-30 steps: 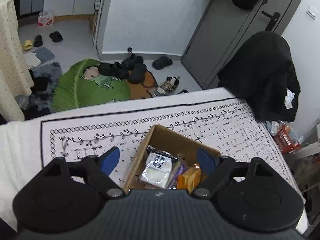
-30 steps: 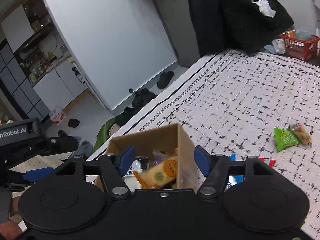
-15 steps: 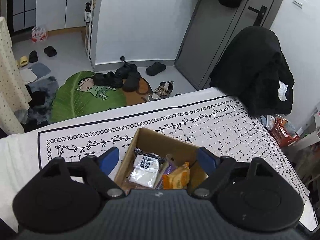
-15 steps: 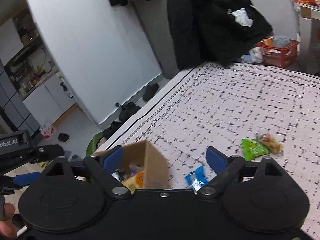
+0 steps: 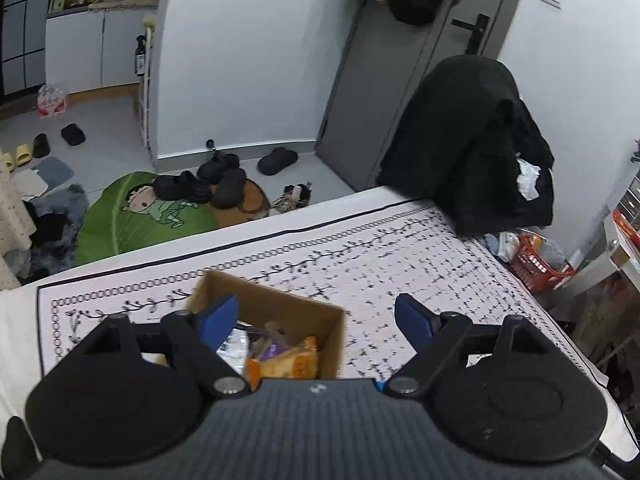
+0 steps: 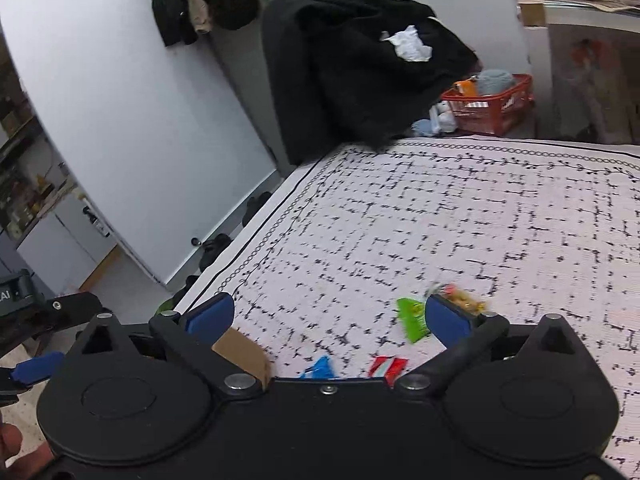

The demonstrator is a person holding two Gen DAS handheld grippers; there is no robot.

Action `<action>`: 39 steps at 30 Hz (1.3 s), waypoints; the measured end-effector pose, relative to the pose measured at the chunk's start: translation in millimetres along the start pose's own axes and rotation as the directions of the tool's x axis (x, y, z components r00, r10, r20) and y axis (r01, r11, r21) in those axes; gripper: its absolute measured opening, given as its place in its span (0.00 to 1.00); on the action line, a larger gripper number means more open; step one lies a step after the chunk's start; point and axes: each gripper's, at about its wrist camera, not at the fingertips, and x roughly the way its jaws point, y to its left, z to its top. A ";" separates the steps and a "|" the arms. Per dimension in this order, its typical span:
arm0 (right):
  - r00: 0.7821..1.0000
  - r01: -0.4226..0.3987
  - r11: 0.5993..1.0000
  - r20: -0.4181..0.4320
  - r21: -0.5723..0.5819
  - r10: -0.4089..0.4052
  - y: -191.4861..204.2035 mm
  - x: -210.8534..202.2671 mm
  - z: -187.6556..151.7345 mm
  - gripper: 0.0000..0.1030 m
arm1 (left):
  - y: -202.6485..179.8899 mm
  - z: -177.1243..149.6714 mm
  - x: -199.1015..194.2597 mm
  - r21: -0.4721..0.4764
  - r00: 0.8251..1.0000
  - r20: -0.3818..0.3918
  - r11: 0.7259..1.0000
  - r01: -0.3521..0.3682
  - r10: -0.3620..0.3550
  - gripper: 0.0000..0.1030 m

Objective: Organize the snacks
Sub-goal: 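Grasp the red-and-white strip with the left gripper while the right grasps the yellow peanut packet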

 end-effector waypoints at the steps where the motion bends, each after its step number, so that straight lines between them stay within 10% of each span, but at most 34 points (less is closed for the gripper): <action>1: 1.000 0.007 1.000 0.003 0.005 -0.007 -4.0 -1.0 0.8 1.00 | -4.0 -1.3 0.6 0.007 1.000 0.004 1.000 0.005 -0.005 0.82; 24: 0.992 0.125 0.981 -0.020 0.149 -0.123 -99.5 -1.5 12.7 1.00 | -73.4 -52.0 58.0 0.093 0.984 -0.159 0.991 0.096 -0.080 0.81; 39: 0.989 0.132 0.976 -0.091 0.172 -0.117 -119.6 22.9 6.0 0.86 | -92.3 -95.2 109.0 0.073 0.942 -0.299 0.981 0.179 -0.150 0.59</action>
